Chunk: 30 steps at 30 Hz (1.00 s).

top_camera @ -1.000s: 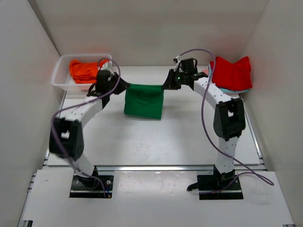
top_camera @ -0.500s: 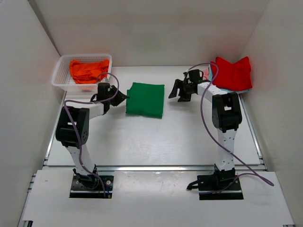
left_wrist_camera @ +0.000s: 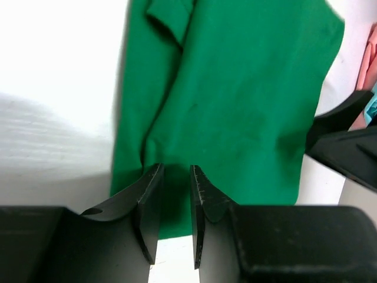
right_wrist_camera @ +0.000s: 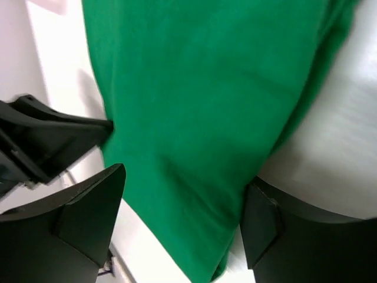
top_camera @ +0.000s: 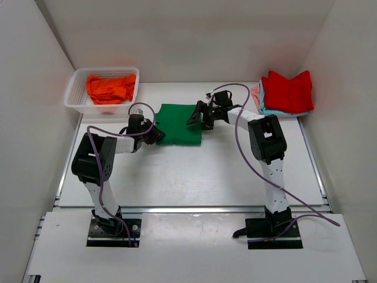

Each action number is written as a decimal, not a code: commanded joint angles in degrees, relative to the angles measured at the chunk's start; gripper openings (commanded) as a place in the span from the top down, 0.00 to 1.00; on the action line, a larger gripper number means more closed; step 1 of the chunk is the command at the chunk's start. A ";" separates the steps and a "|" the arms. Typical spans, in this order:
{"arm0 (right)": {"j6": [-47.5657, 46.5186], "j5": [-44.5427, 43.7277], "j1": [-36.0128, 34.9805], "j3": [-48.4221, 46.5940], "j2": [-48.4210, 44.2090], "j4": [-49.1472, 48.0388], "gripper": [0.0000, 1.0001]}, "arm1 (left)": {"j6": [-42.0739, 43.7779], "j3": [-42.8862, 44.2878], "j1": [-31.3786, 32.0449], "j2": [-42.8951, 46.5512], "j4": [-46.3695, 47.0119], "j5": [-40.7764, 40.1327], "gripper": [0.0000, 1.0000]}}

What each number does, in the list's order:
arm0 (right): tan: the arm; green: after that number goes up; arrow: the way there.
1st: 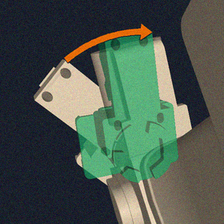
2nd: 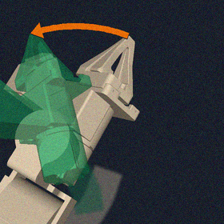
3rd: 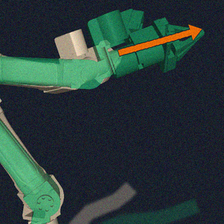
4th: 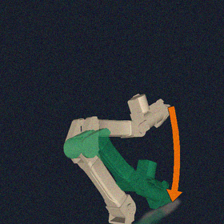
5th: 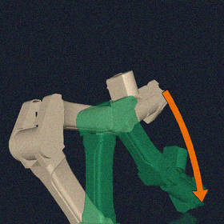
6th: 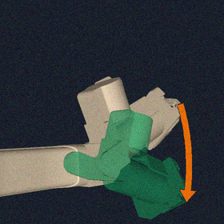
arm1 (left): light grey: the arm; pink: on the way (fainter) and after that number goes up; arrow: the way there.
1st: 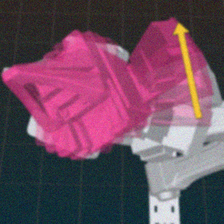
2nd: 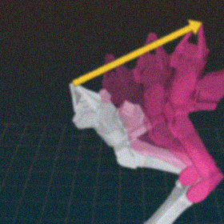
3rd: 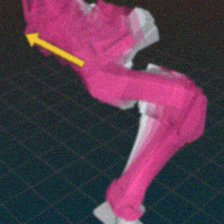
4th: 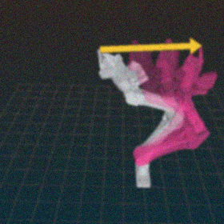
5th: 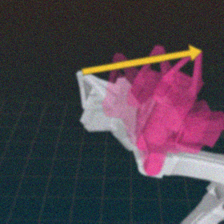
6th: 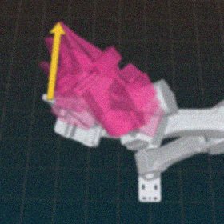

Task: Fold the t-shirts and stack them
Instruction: Put the neatly folded tshirt into the corner of the board with the right arm

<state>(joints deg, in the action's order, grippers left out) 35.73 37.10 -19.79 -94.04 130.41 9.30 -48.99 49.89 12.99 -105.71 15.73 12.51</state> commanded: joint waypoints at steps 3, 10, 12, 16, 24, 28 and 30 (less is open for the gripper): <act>6.98 7.26 -0.60 -5.01 6.95 -3.84 0.59 | -0.22 -2.60 -0.87 4.98 2.03 2.60 0.63; -4.41 8.79 2.30 -13.26 7.67 5.34 1.00 | 1.44 -8.66 -2.97 19.83 -2.62 4.89 0.63; -14.40 5.54 2.74 -19.57 7.23 13.69 0.99 | 2.76 -9.97 -3.59 25.36 -5.60 4.01 0.63; -29.73 -10.51 2.92 -29.60 5.65 29.88 1.00 | 4.60 -13.32 -4.73 37.58 -10.79 1.65 0.62; -45.73 -31.90 6.07 -28.31 -1.73 32.89 1.00 | 6.80 -15.79 -5.70 49.02 -17.21 -0.04 0.63; -51.97 -40.41 6.87 -25.06 -5.78 29.47 1.00 | 6.54 -16.40 -5.87 50.07 -17.66 0.31 0.62; -54.96 -42.71 7.22 -24.27 -7.26 28.24 1.00 | 6.46 -15.97 -5.61 49.82 -17.66 -0.21 0.62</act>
<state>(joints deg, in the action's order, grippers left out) -11.31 3.55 -13.28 -119.11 129.12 41.01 -43.33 34.06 7.60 -57.10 -0.51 12.86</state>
